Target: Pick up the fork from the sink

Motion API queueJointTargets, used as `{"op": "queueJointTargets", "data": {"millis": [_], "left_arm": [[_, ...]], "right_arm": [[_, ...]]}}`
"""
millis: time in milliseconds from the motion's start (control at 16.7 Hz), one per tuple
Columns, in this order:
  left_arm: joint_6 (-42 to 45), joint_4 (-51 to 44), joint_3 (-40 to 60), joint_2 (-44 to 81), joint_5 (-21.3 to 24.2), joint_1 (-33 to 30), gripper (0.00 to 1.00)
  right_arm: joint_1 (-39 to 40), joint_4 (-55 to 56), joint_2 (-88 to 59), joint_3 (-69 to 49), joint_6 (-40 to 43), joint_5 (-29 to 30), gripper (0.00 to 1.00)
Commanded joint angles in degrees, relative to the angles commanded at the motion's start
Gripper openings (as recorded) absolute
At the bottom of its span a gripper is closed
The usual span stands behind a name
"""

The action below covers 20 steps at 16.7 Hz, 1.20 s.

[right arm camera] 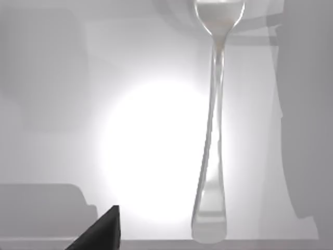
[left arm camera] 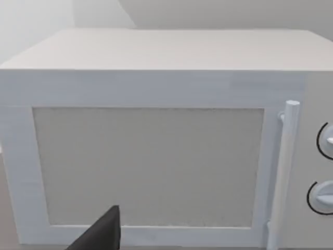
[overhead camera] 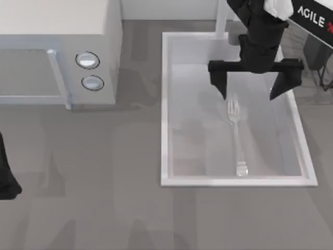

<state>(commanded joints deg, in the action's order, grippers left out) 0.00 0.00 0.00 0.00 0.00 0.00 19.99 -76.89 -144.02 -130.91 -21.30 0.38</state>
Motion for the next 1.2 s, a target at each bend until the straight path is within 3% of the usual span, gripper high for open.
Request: {"op": "queueJointTargets", "data": {"millis": [360, 780, 1140, 1200], "left_arm": [[0.0, 0.0, 0.0, 0.0, 0.0, 0.0, 1.0], [0.0, 0.0, 0.0, 0.0, 0.0, 0.0, 1.0], [0.0, 0.0, 0.0, 0.0, 0.0, 0.0, 1.0], [0.0, 0.0, 0.0, 0.0, 0.0, 0.0, 1.0]], "right_arm": [[-0.3, 2.3, -1.0, 1.9, 0.0, 0.0, 1.0], [0.0, 22.1, -8.1, 13.1, -0.1, 0.1, 1.0], [0.1, 25.4, -9.8, 15.6, -0.1, 0.1, 1.0], [0.1, 25.4, -9.8, 15.6, -0.1, 0.1, 0.92]]}}
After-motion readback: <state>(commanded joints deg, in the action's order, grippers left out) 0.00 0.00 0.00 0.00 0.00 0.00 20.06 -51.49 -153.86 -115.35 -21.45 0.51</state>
